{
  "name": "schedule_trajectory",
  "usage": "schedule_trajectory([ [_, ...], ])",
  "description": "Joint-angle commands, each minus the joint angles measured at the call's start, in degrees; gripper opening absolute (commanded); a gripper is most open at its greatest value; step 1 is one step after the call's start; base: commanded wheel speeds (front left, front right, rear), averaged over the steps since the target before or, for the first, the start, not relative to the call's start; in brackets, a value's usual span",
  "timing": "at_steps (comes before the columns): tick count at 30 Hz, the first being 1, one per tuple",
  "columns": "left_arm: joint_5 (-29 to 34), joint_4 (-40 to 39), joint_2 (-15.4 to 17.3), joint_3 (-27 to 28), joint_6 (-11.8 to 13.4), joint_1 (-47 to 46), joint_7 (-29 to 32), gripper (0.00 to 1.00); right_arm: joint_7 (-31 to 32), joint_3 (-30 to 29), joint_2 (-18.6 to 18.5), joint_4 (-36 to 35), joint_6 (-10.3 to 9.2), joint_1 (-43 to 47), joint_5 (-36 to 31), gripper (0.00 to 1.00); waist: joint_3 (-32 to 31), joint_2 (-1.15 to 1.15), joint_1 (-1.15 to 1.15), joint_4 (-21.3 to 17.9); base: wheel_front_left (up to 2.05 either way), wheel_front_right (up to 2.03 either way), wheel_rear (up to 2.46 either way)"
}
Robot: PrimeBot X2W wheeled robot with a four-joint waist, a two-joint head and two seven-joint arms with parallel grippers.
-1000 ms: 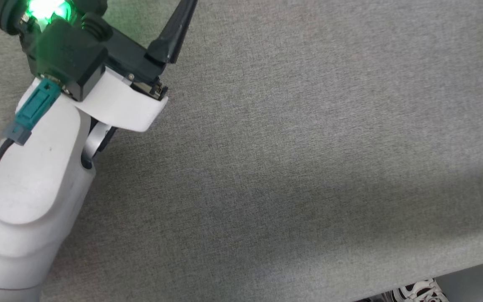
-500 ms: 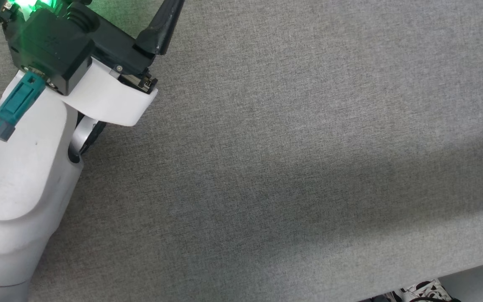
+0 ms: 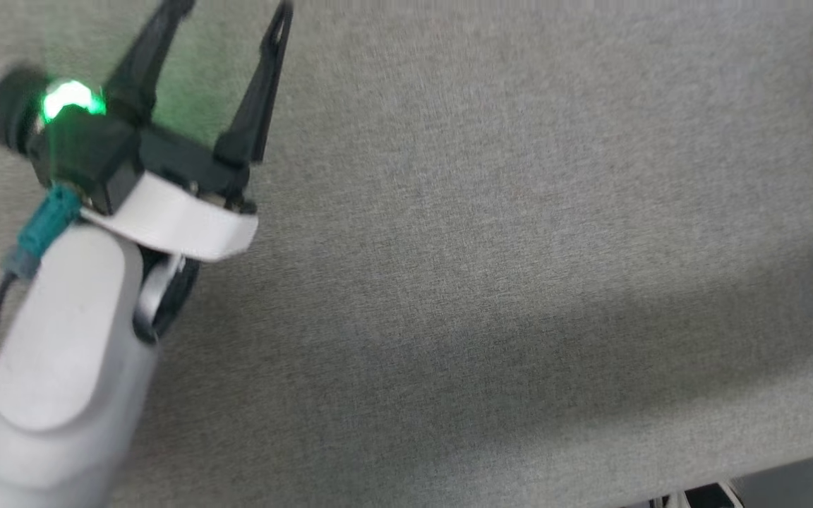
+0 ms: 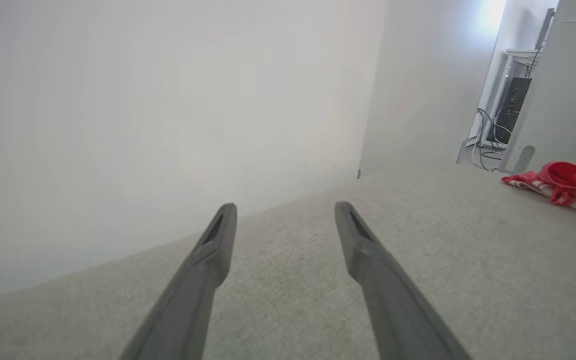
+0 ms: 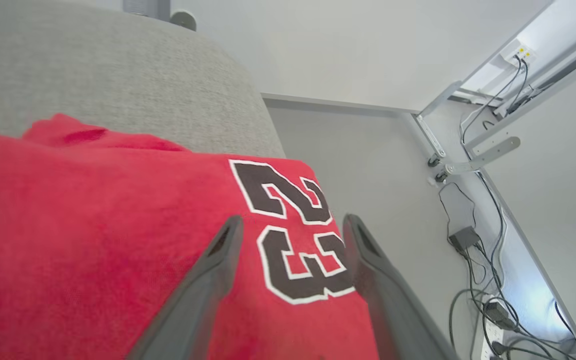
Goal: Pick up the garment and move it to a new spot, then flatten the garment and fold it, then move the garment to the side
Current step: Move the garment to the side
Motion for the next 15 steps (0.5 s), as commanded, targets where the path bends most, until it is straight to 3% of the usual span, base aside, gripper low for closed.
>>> schedule_trajectory([
  [1, -0.3, 0.7, -1.0, 1.2, 0.0, 3.1, -0.3, 1.00, -0.4, 1.4, 0.7, -1.1, -0.04, 1.8, 0.9, 1.00, -4.7, 0.00, 0.00, 2.0, 0.00, 0.00, 0.00],
  [15, 0.6, 6.8, -9.9, 10.9, -0.4, 22.8, -0.3, 1.00, -4.7, 8.0, 7.2, -8.4, -0.04, 16.7, 10.5, 1.00, -20.1, 0.00, 0.00, 9.6, 0.00, 0.00, 0.00],
])
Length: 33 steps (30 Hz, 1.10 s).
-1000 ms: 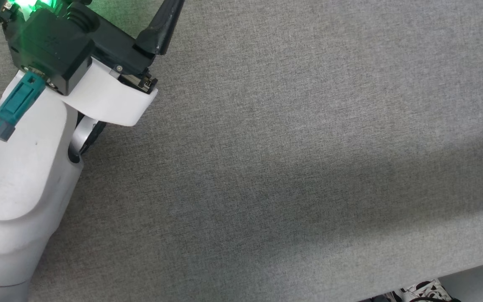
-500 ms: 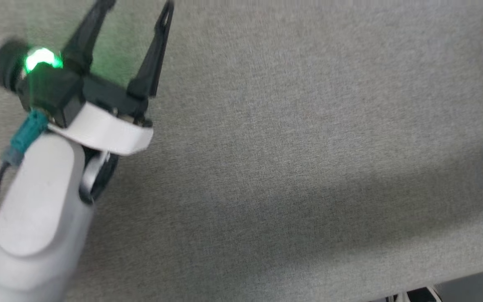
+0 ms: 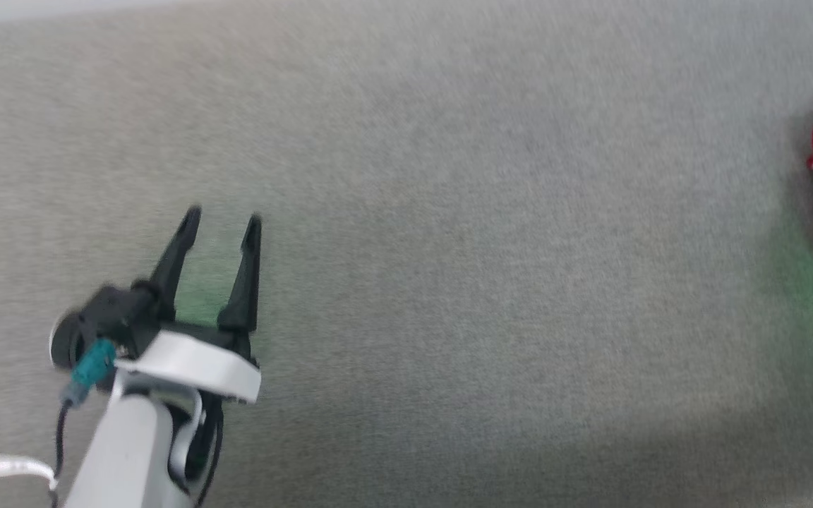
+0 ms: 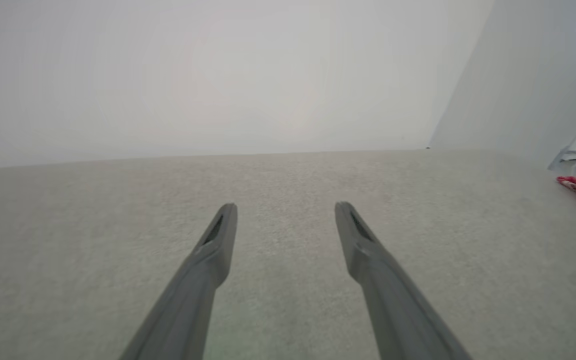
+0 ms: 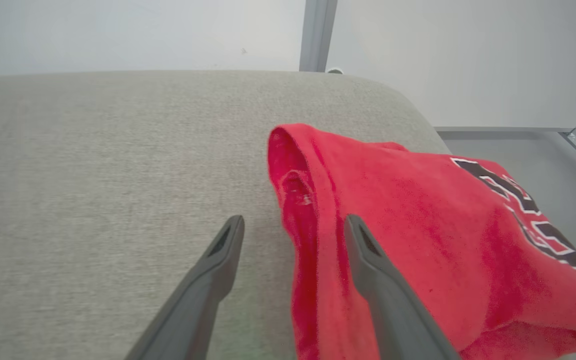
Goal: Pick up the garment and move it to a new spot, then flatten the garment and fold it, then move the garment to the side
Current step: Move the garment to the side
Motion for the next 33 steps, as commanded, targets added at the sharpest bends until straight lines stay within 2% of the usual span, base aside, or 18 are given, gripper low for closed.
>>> schedule_trajectory([
  [1, 0.5, 0.4, -0.3, 0.3, -0.2, 1.1, -0.3, 1.00, -0.6, 0.0, 0.1, -0.3, -0.04, 1.2, 0.1, 1.00, -4.3, 0.00, 0.00, 3.4, 0.00, 0.00, 0.00],
  [5, -0.4, 1.6, -1.5, 1.3, -0.2, 5.4, -0.3, 1.00, -1.6, -0.6, 2.3, -2.2, -0.04, 5.7, -1.4, 1.00, -8.2, 0.00, 0.00, 5.3, 0.00, 0.00, 0.00],
  [14, -1.3, 1.9, -3.0, 3.1, -0.2, 12.1, -0.3, 1.00, -1.7, -14.2, 10.5, -18.7, -0.03, 20.2, -9.4, 1.00, -14.1, 0.00, 0.00, 7.6, 0.00, 0.00, 0.00],
  [21, -1.2, 1.2, -3.9, 3.8, -0.2, 15.1, -0.3, 1.00, -1.7, -20.8, 15.8, -29.3, -0.03, 29.9, -15.4, 1.00, -17.6, 0.00, 0.00, 9.0, 0.00, 0.00, 0.00],
  [25, -0.7, 0.1, -3.7, 4.3, -0.2, 16.4, -0.3, 1.00, -1.7, -22.9, 17.9, -34.3, -0.03, 34.1, -17.5, 1.00, -18.6, 0.00, 0.00, 9.4, 0.00, 0.00, 0.00],
  [33, 0.7, -3.8, -2.5, 5.4, -0.2, 18.9, -0.3, 1.00, 1.0, -24.7, 19.2, -43.8, -0.03, 39.5, -19.6, 1.00, -18.7, 0.00, 0.00, 9.7, 0.00, 0.00, 0.00],
])
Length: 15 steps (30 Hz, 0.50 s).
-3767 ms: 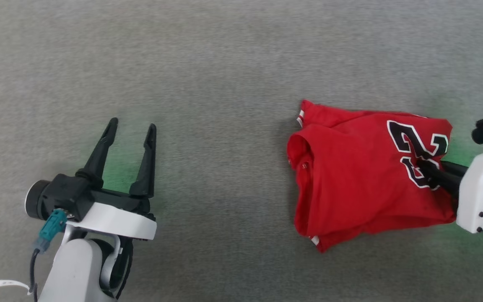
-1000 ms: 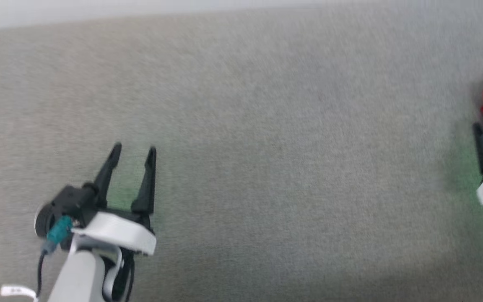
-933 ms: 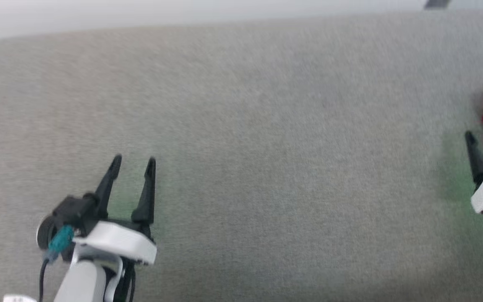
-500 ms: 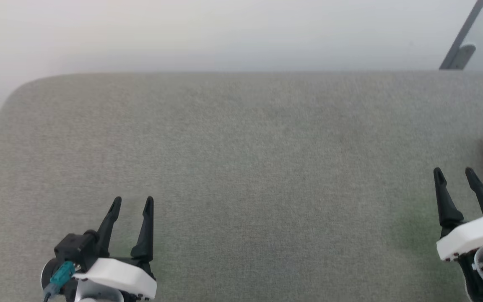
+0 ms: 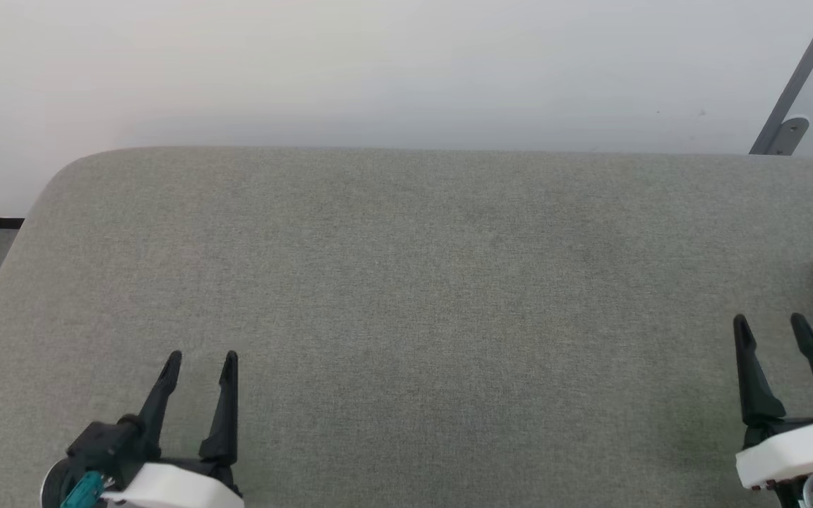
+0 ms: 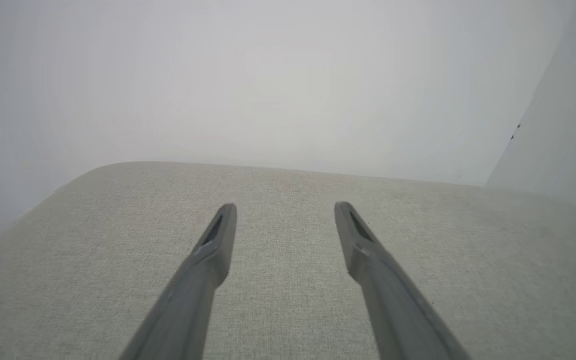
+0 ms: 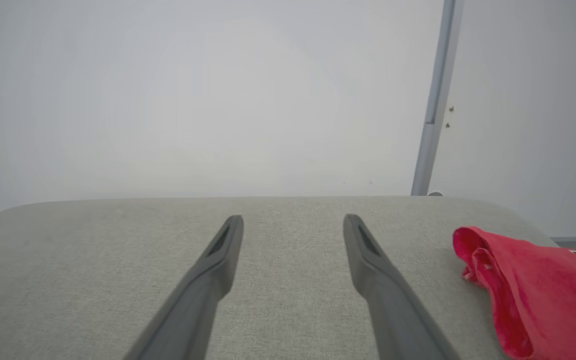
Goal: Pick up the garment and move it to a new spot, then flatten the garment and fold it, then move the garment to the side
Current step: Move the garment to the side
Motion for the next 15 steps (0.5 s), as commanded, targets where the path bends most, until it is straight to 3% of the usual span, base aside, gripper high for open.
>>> schedule_trajectory([
  [1, 1.1, -1.2, 0.3, 0.5, -0.1, 1.3, -0.3, 1.00, 0.9, -0.8, 0.6, -2.5, -0.02, 1.6, -0.5, 1.00, 0.0, 0.00, 0.00, 0.0, 0.00, 0.00, 0.00],
  [15, 2.0, -7.2, -0.5, 3.1, -0.1, 6.7, -0.3, 1.00, 5.5, -6.3, 3.4, -15.3, -0.02, 9.3, -2.5, 1.00, 0.9, 0.00, 0.00, -0.7, 0.00, 0.00, 0.00],
])
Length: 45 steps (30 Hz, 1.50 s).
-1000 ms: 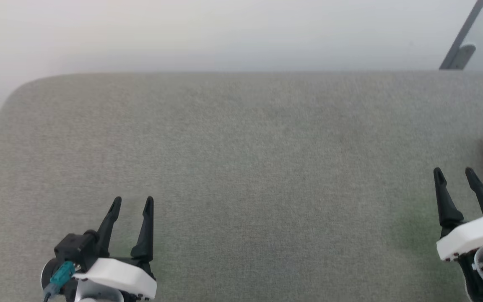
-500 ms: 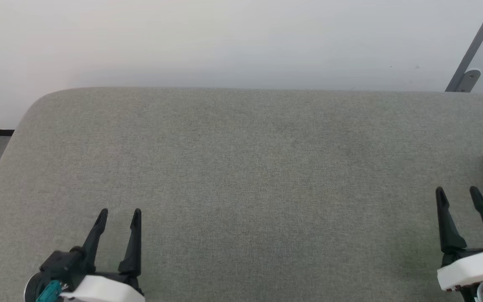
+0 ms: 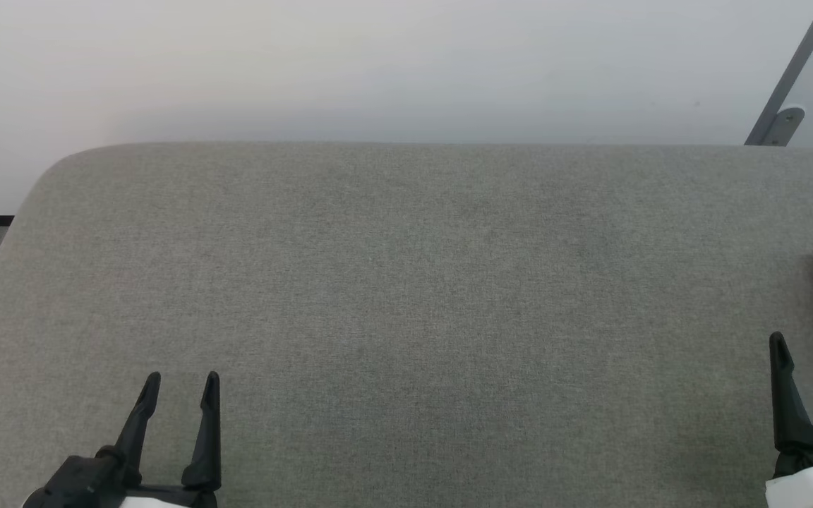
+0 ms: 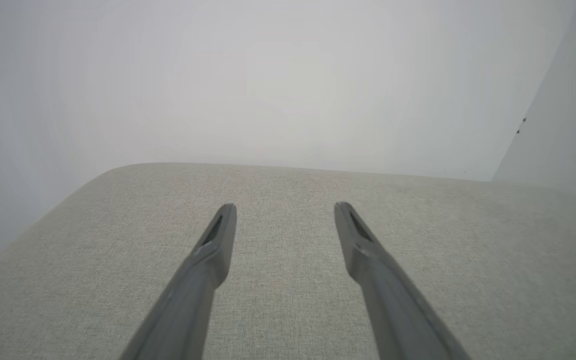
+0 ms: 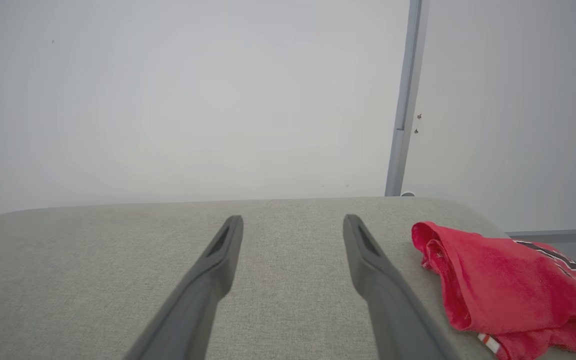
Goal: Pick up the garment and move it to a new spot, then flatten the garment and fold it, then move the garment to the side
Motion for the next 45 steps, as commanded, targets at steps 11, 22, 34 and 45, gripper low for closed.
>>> schedule_trajectory([
  [11, -0.5, -0.8, 0.0, 0.1, -0.1, -0.3, -0.3, 1.00, 0.4, -0.5, 1.7, -1.3, -0.02, 0.4, -0.3, 1.00, 1.3, 0.00, 0.00, -0.5, 0.00, 0.00, 0.00],
  [22, -1.3, -0.6, 0.2, 0.3, -0.1, -1.1, -0.3, 1.00, -0.3, -0.2, 1.3, -0.5, -0.02, -0.5, 0.5, 1.00, 1.6, 0.00, 0.00, -0.4, 0.00, 0.00, 0.00],
  [34, -1.7, -0.3, 0.4, -0.1, -0.1, -0.9, -0.3, 1.00, -0.7, 0.1, 1.3, 0.0, -0.02, -0.6, 0.8, 1.00, 1.4, 0.00, 0.00, -0.4, 0.00, 0.00, 0.00],
  [45, -2.4, 2.2, -0.3, -0.7, 0.0, -0.1, 0.3, 0.00, -0.3, 0.1, 2.4, 2.3, 0.00, 0.4, 1.0, 0.00, 1.5, 0.00, 0.00, -0.3, 0.00, 0.00, 0.00],
])
